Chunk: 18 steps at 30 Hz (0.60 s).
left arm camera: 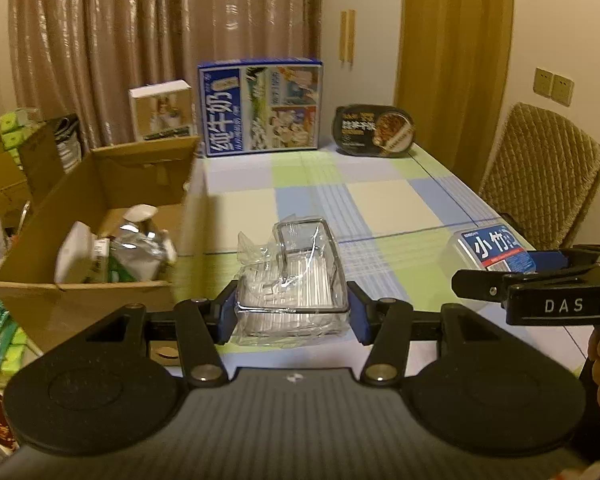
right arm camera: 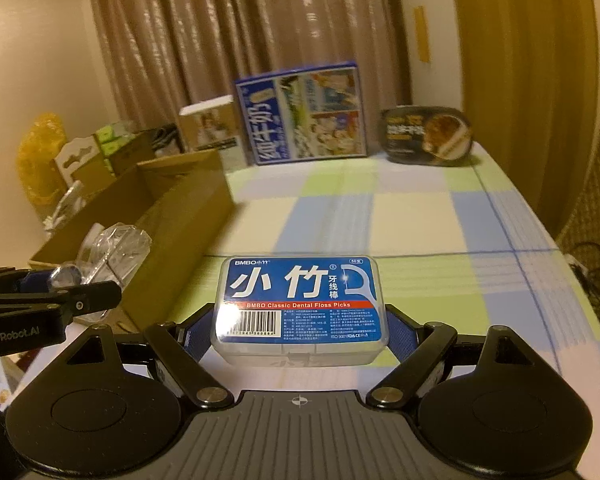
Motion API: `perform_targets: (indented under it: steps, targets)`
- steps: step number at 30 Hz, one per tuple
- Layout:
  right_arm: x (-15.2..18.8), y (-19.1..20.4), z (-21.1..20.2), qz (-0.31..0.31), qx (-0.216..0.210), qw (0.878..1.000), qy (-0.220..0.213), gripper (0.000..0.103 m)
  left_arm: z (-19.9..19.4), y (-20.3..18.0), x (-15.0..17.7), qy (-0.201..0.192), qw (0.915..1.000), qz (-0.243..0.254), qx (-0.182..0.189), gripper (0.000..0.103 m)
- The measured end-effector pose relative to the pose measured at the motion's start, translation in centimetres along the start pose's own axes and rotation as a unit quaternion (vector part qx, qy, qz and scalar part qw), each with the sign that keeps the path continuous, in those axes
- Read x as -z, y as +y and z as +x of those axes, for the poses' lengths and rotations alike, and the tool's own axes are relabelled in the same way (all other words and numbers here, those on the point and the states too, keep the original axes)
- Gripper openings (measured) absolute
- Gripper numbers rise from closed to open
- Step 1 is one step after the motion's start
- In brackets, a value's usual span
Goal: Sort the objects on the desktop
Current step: 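Carry the wire rack bag and floss box over the cardboard box with both tools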
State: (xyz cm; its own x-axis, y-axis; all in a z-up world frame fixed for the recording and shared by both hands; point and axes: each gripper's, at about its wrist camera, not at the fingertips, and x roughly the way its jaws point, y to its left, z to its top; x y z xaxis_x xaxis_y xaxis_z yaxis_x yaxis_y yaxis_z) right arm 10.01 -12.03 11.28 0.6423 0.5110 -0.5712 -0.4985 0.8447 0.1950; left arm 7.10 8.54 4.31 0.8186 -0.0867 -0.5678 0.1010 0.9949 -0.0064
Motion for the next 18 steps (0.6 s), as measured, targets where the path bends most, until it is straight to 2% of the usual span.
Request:
perform_targets:
  steps: [11,18]
  targets:
    - [-2.6,5.6,1.6,-0.032,-0.056,0.998,-0.013,0.083,-3.3,5.9,-1.0,-0.012,0.9983,-0.03,-0.048,0.049]
    - [-5.0,10.3,3.6,-0.074,-0.089,0.993,-0.022,0.083,-4.5,10.6,-1.9,-0.018,0.996,-0.043,-0.076,0.049]
